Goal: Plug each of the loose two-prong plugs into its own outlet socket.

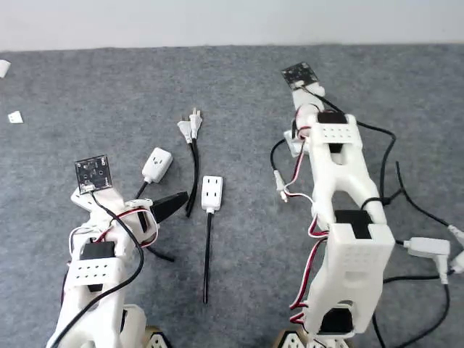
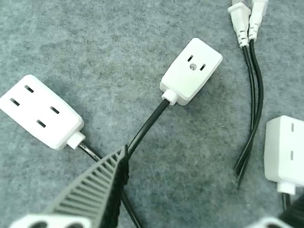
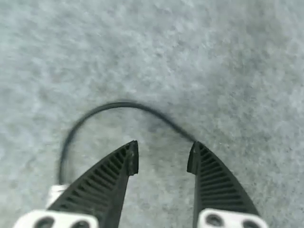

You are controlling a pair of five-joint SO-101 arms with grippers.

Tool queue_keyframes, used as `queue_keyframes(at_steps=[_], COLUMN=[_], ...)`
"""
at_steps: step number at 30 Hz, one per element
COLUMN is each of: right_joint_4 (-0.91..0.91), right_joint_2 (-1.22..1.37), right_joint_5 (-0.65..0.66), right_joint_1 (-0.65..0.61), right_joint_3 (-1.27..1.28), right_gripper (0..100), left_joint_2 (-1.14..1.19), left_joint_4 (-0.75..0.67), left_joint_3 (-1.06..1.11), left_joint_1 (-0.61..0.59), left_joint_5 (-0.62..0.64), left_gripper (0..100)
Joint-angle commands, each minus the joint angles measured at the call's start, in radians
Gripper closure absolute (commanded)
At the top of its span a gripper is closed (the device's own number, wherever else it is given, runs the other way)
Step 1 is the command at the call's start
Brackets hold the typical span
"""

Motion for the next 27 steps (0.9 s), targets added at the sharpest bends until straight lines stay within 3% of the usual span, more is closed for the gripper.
queue_keyframes(at_steps=[1,4,8,27], right_joint_4=[0.085,0.168,0.275,0.367], right_joint_2=[-0.016,-0.033,-0.038,0.077], right_joint_5=[-0.052,-0.155,-0.224,-0.121], right_joint_1=[-0.025,-0.018,-0.001,-0.14], right_joint_3=[-0.123,-0.173,-0.17,-0.095], right_gripper=[83.5,86.0,96.5,98.9], left_joint_2=[-0.023,-0.023,-0.023,-0.023], left_joint_4=[-0.021,-0.021,-0.021,-0.021], left_joint_3=[-0.022,-0.022,-0.022,-0.022], left_joint_1=[-0.005,-0.005,-0.005,-0.005], left_joint_5=[-0.008,-0.008,-0.008,-0.008], left_gripper=[49,49,49,49])
